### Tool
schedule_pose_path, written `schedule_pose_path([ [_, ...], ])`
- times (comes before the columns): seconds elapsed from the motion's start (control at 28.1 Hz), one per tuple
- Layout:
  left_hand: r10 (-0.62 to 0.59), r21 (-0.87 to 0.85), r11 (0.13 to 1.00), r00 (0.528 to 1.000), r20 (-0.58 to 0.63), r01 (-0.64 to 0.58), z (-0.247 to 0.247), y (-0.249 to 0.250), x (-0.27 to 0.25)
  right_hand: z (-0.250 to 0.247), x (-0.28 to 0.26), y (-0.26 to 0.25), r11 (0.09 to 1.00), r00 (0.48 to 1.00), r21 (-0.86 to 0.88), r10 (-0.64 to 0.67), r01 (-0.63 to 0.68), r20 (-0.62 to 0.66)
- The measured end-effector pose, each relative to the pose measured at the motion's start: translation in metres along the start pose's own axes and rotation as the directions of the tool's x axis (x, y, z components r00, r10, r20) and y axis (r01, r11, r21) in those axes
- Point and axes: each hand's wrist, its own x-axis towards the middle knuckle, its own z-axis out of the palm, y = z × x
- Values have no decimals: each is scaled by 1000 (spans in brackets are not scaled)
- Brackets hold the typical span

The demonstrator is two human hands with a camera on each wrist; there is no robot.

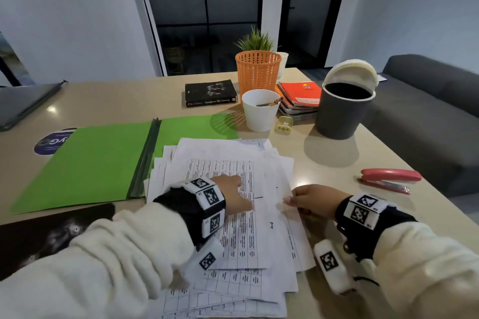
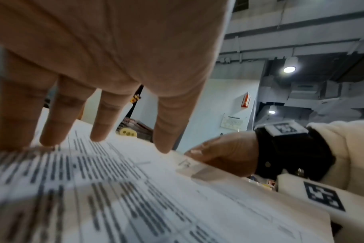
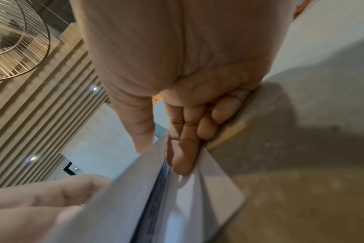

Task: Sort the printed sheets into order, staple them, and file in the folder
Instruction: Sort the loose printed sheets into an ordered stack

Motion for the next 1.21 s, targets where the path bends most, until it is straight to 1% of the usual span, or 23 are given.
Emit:
schedule_pose_path([
  [0.21, -42, 36, 998, 998, -46, 43, 19, 23, 9, -2, 2, 4, 1000, 999, 6, -16, 16, 44],
  [0.32, -57, 63, 996, 998, -22, 59, 30, 31, 8, -3, 2, 6, 994, 993, 104, -33, 21, 114],
  [0.39, -69, 74, 995, 998, 1, 68, 34, 32, 8, -3, 0, 7, 986, 989, 166, -57, 34, 137],
  [0.5, -85, 61, 995, 996, 8, 84, 36, 35, 9, -2, 0, 9, 979, 989, 200, -68, 41, 130],
  [0.68, -114, 34, 993, 993, -30, 115, 35, 42, 3, -1, 4, 10, 979, 991, 205, -44, 18, 124],
  [0.78, -59, -12, 998, 998, -6, 58, 30, 34, 1, 0, 3, 10, 976, 993, 219, -45, 19, 111],
  [0.89, 19, -106, 994, 1000, 4, -19, 23, 22, -3, 0, 4, 12, 976, 993, 217, -44, 19, 110],
  [1.07, 93, -293, 951, 995, -36, -99, 19, 10, -10, -2, 5, 11, 974, 993, 225, -27, 2, 111],
  [1.21, 187, -313, 928, 979, -82, -204, 12, 6, -17, -1, 3, 11, 970, 994, 242, -26, -1, 108],
])
